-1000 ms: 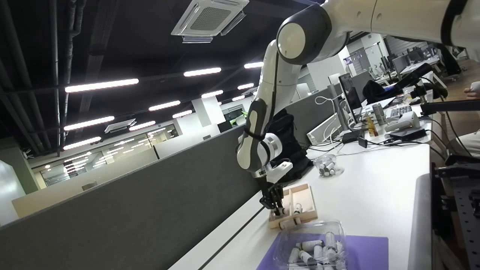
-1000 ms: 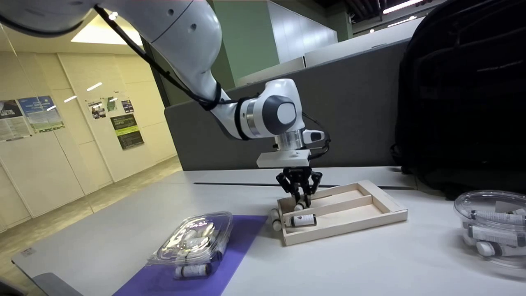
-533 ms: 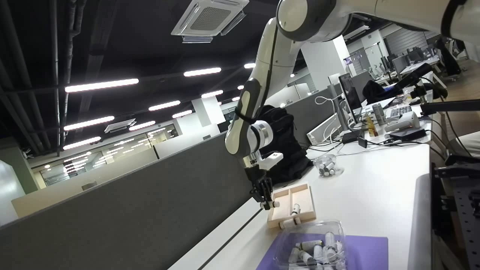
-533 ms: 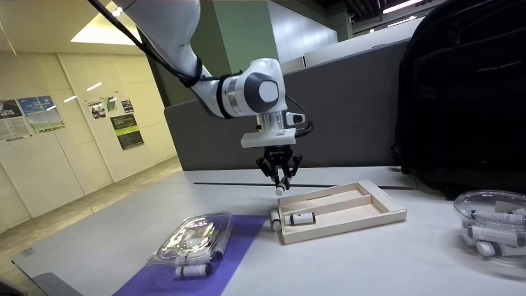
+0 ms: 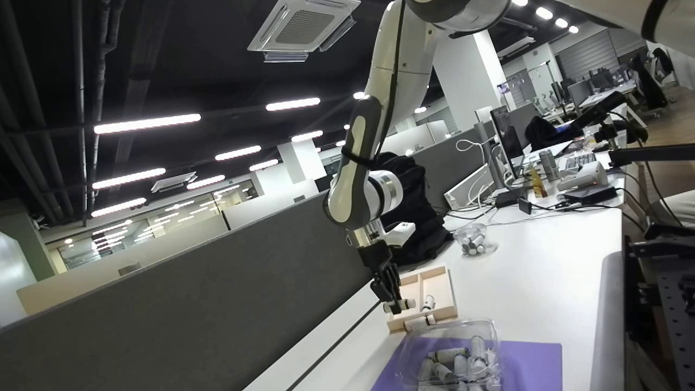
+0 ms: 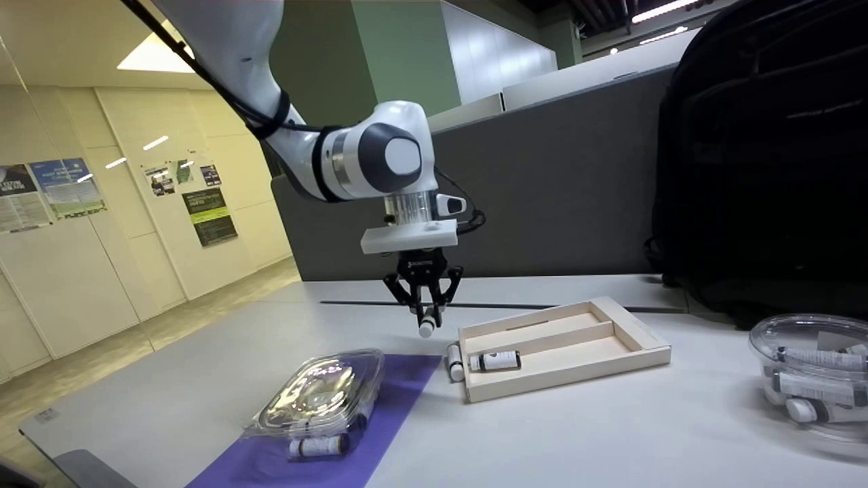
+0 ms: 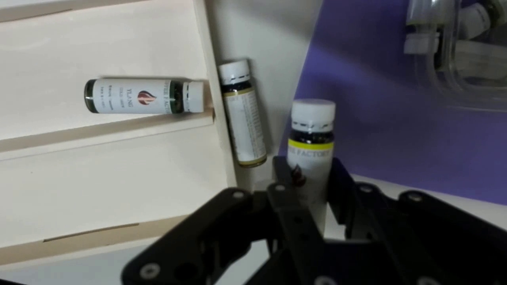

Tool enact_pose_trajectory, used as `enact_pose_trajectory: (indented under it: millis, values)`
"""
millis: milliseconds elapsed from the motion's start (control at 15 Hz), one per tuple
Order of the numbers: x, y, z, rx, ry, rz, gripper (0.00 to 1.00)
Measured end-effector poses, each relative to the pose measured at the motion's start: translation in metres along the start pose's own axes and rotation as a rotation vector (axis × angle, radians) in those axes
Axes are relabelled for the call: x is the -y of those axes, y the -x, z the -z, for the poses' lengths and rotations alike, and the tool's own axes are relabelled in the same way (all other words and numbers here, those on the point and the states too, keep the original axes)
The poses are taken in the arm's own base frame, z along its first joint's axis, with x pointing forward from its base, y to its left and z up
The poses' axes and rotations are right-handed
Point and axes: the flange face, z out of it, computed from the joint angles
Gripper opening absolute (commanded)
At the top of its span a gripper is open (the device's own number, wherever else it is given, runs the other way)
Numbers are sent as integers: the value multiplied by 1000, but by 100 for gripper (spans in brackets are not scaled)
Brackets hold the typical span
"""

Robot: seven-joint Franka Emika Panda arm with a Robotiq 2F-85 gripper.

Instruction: Move a bottle from the tray to the table

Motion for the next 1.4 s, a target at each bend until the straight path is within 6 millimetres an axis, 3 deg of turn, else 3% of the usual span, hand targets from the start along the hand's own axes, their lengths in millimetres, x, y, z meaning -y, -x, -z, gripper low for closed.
enact_pose_trajectory:
  millis: [267, 400, 533, 800, 933, 1000, 1400]
  values:
    - [18, 19, -26, -36, 32, 57, 7]
    - [25, 28, -39, -40, 44, 80, 53]
    - [31, 36, -48, -35, 49, 96, 55]
    - [32, 42, -51, -32, 50, 98, 83]
    - [31, 40, -44, -45, 56, 96, 97]
    - [30, 38, -37, -55, 61, 94, 99]
    - [26, 36, 25, -52, 88, 75, 100]
